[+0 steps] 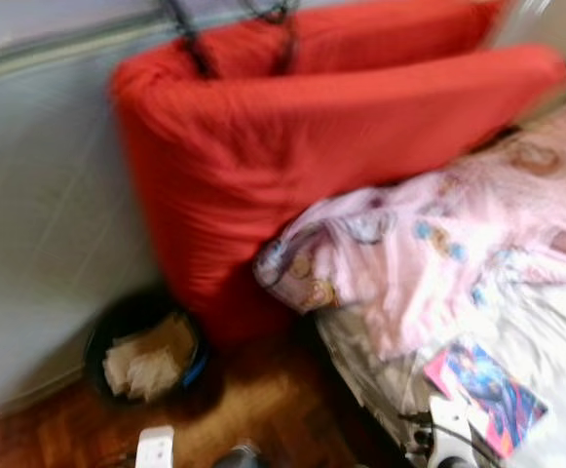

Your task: Clean up the room

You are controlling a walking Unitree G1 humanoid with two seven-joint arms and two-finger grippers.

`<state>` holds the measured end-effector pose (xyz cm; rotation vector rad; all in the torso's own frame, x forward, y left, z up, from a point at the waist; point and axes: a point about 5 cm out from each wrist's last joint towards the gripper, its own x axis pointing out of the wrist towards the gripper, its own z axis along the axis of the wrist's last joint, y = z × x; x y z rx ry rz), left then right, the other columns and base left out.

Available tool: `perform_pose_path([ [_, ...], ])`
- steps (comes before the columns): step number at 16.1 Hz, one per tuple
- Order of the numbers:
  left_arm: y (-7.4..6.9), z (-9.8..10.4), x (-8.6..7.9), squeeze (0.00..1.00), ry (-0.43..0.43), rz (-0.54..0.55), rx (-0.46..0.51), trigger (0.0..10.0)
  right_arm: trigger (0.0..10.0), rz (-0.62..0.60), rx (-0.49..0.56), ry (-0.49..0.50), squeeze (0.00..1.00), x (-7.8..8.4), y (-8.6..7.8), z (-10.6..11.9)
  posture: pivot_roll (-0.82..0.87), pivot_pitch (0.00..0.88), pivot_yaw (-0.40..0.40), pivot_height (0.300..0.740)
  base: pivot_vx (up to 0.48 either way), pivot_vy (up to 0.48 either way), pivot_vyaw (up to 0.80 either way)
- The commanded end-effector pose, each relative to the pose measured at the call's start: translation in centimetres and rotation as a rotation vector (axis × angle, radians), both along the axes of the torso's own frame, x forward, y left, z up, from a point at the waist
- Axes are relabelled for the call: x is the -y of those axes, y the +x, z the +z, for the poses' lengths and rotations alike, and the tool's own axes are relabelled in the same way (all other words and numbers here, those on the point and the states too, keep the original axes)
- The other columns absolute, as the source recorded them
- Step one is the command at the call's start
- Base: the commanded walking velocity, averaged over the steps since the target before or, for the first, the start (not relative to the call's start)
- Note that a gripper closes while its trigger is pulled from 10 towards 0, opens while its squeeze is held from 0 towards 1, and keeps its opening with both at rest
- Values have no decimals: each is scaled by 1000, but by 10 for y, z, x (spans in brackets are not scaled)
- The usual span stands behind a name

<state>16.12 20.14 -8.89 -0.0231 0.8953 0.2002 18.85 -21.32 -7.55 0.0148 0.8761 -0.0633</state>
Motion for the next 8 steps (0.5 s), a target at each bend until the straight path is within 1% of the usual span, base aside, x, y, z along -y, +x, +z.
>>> perform_pose_path([
  [1, -4, -1, -6, 0, 6, 19, -12, 10000, 10000, -3, -40, 20, 0, -5, -10, -6, -39, 221, -8, 740, 0, 281, 0],
  [8, -4, -1, -6, 0, 5, 19, -19, 10000, 10000, -3, -42, 23, 0, -5, -10, -6, -37, 222, -8, 740, 0, 283, 0],
])
